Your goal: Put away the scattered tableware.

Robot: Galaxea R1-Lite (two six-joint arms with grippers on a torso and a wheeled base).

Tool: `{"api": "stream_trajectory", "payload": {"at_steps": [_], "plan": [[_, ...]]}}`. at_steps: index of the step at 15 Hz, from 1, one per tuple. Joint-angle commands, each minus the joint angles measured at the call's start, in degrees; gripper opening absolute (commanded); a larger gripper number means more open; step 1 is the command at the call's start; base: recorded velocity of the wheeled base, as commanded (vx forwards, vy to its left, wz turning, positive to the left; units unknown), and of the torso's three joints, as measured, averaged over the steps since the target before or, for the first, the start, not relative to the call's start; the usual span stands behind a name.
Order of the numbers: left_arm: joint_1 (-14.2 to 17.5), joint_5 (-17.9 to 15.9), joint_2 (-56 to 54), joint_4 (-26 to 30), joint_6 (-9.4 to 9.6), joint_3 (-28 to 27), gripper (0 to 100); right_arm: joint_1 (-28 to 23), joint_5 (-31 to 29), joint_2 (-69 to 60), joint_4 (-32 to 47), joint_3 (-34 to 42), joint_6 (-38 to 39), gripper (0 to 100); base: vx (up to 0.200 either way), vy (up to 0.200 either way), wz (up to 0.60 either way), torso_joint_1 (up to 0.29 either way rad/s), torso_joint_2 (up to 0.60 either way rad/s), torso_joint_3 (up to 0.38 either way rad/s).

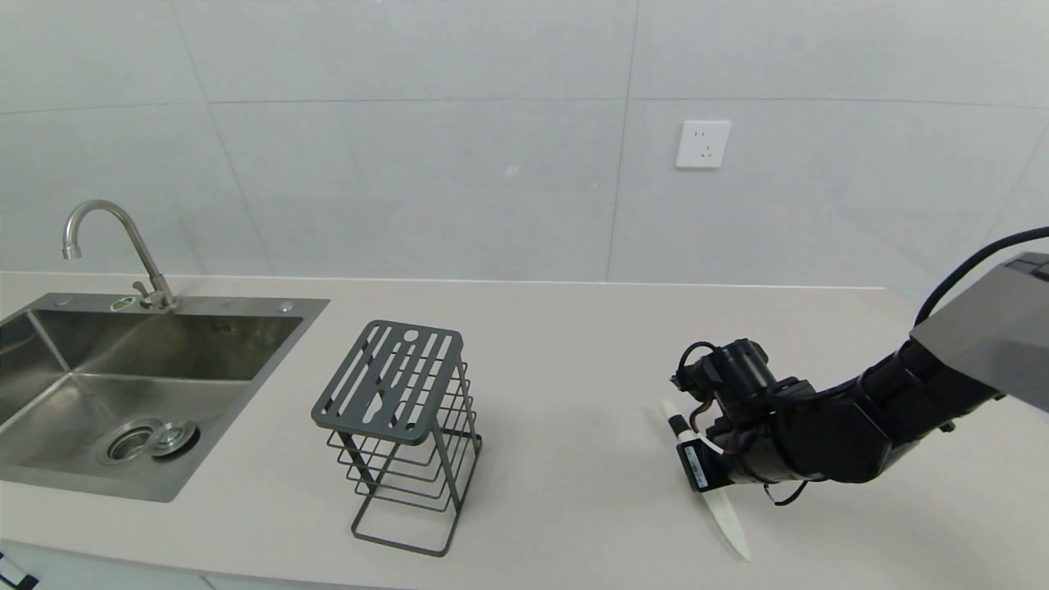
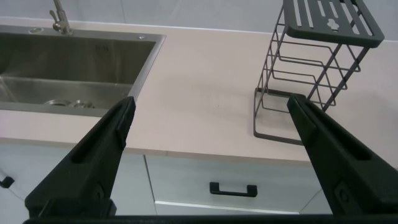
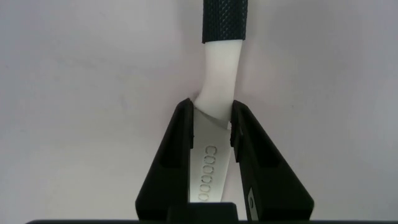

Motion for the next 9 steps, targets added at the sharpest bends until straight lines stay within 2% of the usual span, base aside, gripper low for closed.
{"api": "stream_trajectory", "payload": {"at_steps": [1,5,8,9], "plan": [[0.0,-0.01,0.07,-0.02,0.24,0.0,100,1.67,0.1,-1.99,-0.19,-0.54,-0.01,0,0.0,0.0,0.0,0.0,0.0,0.0],[0.0,-0.54,0.07,0.16,1.82,0.0,100,2.46,0.45,-7.62,-0.19,-0.54,-0.19,0,0.0,0.0,0.0,0.0,0.0,0.0],[0.0,-0.62,0.07,0.16,2.09,0.0,100,2.02,2.21,-10.26,-0.63,-0.98,-4.23,0,0.0,0.0,0.0,0.0,0.0,0.0],[0.0,-0.62,0.07,0.16,2.09,0.0,100,1.14,7.31,-11.13,-4.5,-2.74,-8.45,0,0.0,0.0,0.0,0.0,0.0,0.0]]}}
